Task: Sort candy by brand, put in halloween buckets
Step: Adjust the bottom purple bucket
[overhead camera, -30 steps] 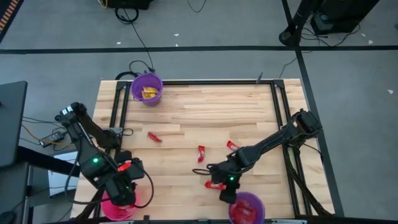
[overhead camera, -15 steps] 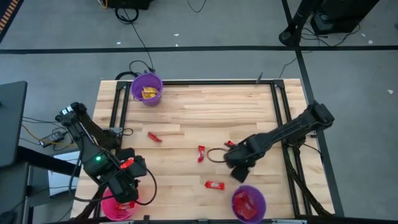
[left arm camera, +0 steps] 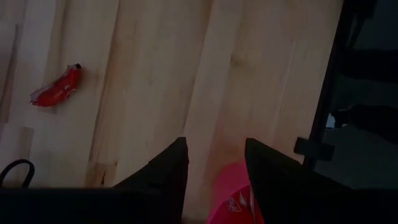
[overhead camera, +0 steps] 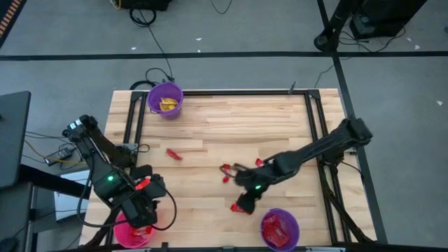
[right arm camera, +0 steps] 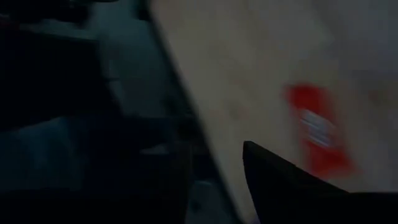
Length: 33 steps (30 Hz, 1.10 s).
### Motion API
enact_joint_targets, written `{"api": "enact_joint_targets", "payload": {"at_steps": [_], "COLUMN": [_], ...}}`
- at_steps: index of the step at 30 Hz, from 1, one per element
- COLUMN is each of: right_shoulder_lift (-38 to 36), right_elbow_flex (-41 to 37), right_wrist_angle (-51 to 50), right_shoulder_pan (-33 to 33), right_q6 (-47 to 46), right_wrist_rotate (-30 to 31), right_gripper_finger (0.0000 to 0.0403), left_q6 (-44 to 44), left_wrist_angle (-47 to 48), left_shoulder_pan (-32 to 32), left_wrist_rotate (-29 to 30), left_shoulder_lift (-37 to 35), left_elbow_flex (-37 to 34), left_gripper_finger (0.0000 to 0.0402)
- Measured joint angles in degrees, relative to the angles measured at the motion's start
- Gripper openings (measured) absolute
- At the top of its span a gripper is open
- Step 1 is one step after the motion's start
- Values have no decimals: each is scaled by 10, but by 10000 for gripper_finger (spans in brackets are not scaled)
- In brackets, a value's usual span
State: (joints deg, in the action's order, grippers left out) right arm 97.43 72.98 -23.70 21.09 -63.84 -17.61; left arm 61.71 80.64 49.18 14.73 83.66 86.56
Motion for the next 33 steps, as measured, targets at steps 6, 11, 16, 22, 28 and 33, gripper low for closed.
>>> {"api": "enact_joint_targets", "payload": {"at_steps": [6, 11, 16, 22, 28, 33], "right_shoulder_lift": [123, 213, 255, 232, 208, 208], "right_elbow_flex": [81, 141, 148, 148, 148, 129], "right_wrist_angle": [72, 23, -49, -258, -468, -598], "right_shoulder_pan": [-8, 6, 21, 40, 43, 43], "right_q6": [8, 47, 55, 125, 210, 267], "right_wrist_rotate": [-80, -158, -244, -275, -215, -136], "right_gripper_finger": [144, 142, 142, 142, 142, 142], "left_q6": [0, 0, 12, 30, 2, -3], "left_wrist_angle": [-10, -26, -38, -42, -40, -35], "left_shoulder_pan": [-15, -16, -15, -15, -17, -25], "left_wrist_rotate": [2, 1, 0, -12, -7, 4], "left_shoulder_lift": [0, 0, 0, 0, 0, 0], "left_elbow_flex": [0, 0, 0, 0, 0, 0], "left_gripper_finger": [163, 163, 163, 163, 163, 163]}}
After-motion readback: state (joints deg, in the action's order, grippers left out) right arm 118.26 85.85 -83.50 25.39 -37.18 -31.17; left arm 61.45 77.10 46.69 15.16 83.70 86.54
